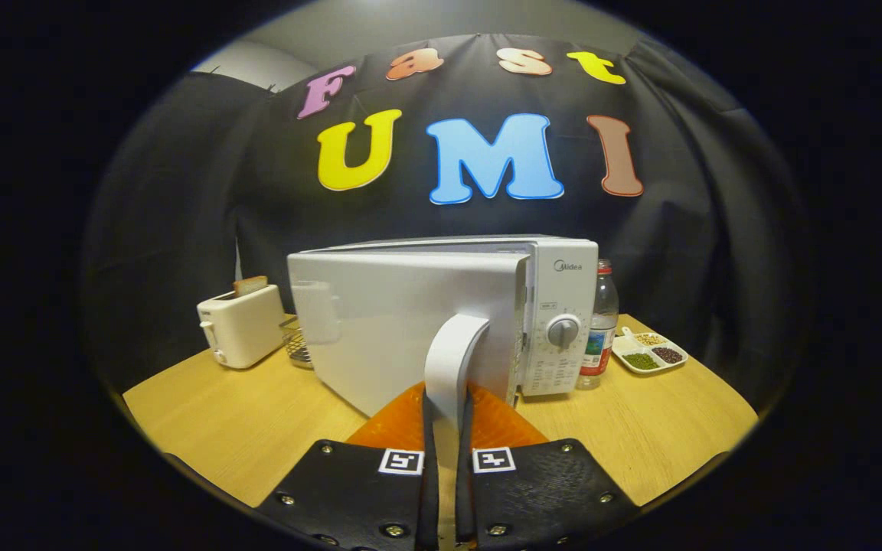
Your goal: Open the microwave, put the food inside, and close the microwave door.
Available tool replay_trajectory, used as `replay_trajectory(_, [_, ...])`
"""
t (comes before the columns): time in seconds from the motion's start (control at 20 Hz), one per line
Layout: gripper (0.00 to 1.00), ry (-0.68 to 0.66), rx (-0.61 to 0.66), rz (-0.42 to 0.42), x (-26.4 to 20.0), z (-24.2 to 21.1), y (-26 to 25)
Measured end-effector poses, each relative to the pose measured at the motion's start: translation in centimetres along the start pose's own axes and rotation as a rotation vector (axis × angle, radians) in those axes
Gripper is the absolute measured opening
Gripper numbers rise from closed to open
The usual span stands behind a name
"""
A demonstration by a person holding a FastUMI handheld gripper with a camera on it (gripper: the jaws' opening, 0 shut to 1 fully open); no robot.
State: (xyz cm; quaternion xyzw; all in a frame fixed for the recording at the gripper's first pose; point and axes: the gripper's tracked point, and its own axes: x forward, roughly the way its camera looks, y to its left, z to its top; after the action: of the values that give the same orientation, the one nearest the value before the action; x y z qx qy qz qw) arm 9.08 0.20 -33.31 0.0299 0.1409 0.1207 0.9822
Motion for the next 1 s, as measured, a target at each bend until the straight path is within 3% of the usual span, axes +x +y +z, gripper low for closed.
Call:
replay_trajectory(0.3, [0.08,-0.036,-0.009,0.179,-5.5,-1.7,10.8])
replay_trajectory(0.4, [0.08,-0.058,-0.021,0.195,-6.3,-2.1,14.2])
replay_trajectory(0.55, [0.08,-0.108,-0.083,0.104,-6.8,-2.3,17.0])
replay_trajectory(1.0, [0.08,-0.188,-0.057,-0.162,-6.0,-2.5,25.1])
